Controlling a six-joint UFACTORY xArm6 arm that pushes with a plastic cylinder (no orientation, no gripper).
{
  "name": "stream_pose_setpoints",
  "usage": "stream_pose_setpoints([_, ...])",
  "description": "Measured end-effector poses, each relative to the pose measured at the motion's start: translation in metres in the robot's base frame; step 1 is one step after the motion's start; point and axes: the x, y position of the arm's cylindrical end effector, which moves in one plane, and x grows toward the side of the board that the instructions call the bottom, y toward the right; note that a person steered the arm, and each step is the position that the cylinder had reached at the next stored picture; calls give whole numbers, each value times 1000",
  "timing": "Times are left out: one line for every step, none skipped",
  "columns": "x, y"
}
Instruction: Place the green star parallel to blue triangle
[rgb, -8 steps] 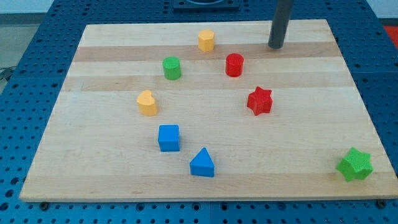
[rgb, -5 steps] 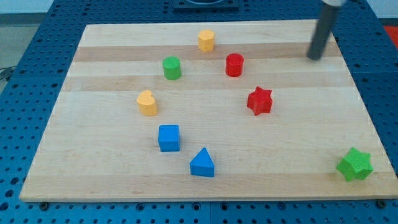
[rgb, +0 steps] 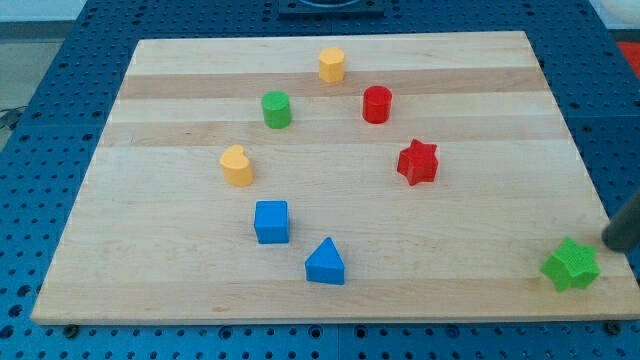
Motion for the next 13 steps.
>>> stream_pose_setpoints([14,0])
stream_pose_setpoints([14,-3])
stream_pose_setpoints([14,-28])
stream_pose_setpoints([14,-57])
stream_pose_setpoints([14,-83])
stream_pose_setpoints([14,-108])
stream_pose_setpoints([13,-132])
stream_pose_setpoints([-16,-155])
stream_pose_setpoints([-33,-153])
stream_pose_setpoints([3,-132])
stream_pose_setpoints([51,-106])
stream_pose_setpoints([51,-110])
stream_pose_setpoints([51,-134])
